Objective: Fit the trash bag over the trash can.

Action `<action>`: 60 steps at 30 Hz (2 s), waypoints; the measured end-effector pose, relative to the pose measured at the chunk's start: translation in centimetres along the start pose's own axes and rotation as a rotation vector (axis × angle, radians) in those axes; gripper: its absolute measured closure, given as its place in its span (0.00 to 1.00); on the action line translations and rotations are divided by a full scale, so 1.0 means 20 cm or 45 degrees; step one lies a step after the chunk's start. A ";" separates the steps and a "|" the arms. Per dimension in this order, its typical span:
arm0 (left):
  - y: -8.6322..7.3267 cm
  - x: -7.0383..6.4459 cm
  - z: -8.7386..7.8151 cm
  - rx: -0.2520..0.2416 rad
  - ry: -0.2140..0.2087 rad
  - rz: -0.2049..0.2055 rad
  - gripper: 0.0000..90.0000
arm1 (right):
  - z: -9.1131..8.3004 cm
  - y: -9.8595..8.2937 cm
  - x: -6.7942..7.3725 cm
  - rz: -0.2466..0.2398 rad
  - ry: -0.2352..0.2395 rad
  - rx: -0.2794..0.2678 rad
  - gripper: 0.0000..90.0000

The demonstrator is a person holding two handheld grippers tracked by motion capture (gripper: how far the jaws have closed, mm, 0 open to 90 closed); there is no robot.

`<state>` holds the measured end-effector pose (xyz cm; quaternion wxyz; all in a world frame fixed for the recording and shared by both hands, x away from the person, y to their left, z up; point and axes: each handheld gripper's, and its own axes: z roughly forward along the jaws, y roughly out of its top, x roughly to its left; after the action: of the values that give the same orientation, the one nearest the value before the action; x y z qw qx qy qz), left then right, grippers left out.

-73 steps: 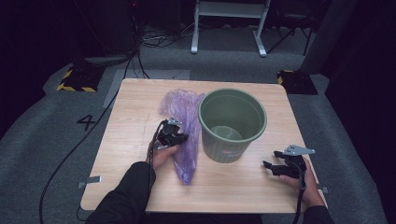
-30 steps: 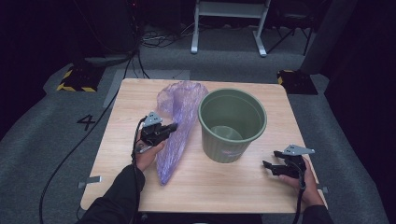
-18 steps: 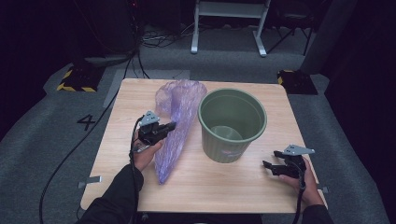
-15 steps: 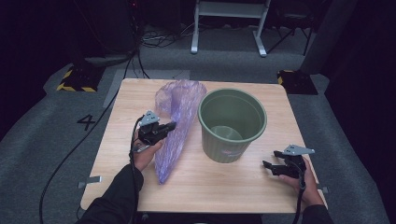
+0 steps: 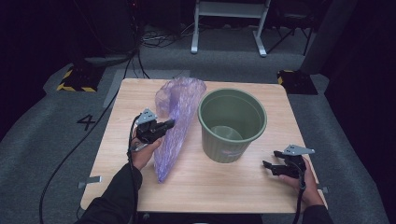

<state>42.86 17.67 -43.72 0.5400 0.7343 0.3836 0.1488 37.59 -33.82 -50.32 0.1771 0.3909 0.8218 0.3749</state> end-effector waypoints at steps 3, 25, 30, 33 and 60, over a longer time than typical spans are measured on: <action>0.01 0.00 0.00 -0.004 -0.001 0.006 0.99 | 0.00 0.00 0.00 0.002 -0.002 0.000 0.32; 0.24 -0.04 -0.06 -0.127 -0.015 0.048 0.99 | -0.01 0.00 0.00 0.020 0.010 0.002 0.31; 0.31 -0.05 -0.07 -0.155 -0.024 0.059 0.99 | -0.03 0.01 -0.01 0.056 0.025 -0.031 0.31; 0.37 -0.08 -0.08 -0.167 -0.028 0.075 0.99 | -0.05 0.04 0.00 0.050 0.019 -0.059 0.31; 0.65 -0.27 -0.08 -0.246 -0.068 0.212 0.99 | -0.45 0.59 0.30 -0.191 0.065 -0.378 0.33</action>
<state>43.44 13.34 -30.33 0.6041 0.7117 0.2906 0.2098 34.48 -28.64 -35.49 0.2395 0.2883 0.7884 0.4879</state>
